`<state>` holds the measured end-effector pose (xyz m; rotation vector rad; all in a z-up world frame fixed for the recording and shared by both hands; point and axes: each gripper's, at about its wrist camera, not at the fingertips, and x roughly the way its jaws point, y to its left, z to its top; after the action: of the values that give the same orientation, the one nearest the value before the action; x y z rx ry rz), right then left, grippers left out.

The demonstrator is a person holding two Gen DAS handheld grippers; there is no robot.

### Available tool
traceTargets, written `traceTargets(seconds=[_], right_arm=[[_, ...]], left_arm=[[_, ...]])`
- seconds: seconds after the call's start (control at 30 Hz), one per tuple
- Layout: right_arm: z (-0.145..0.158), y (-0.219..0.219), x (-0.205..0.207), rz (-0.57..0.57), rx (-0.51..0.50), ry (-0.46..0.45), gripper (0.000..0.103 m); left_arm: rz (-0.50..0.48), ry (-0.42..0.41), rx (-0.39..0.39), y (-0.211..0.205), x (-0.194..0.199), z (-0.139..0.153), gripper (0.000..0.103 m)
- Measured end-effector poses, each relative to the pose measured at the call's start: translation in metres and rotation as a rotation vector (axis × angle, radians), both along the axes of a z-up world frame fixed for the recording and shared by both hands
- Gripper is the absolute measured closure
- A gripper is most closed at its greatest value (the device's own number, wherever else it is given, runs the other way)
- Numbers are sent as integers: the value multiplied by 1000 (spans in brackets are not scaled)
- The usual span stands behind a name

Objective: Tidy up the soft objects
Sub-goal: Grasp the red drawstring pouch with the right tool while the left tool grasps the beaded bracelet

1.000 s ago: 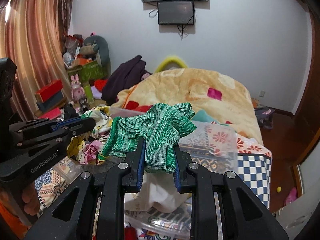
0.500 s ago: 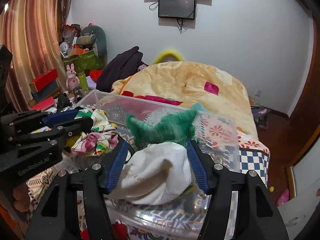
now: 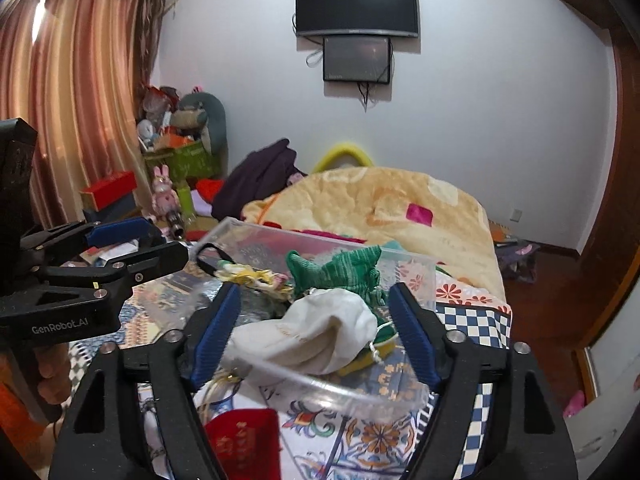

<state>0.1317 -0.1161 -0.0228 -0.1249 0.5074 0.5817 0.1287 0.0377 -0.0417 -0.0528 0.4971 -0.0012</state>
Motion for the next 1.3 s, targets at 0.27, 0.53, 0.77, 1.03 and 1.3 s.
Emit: traceTargets(seconds=[0.27,0.53,0.77,1.03,1.3], right_arm=[[-18,-5,-24,23,16,25,25],[-64,3,-26,58,-7,168,25],[-92,19,-33,108,-35,264,25],[-106,31,-33,132,-79,298,25],[-104,29,-44,124,-123,238,63]], left_arm=[[0,12,3,4,-27,-11,8],[-4,134,-49,11,-39,-54,8],[-3,219,-67,14,-45,-87,8],[-26,255,-95,9,-51,-104,8],[-31,270,-82,-2,-56,-113,14]])
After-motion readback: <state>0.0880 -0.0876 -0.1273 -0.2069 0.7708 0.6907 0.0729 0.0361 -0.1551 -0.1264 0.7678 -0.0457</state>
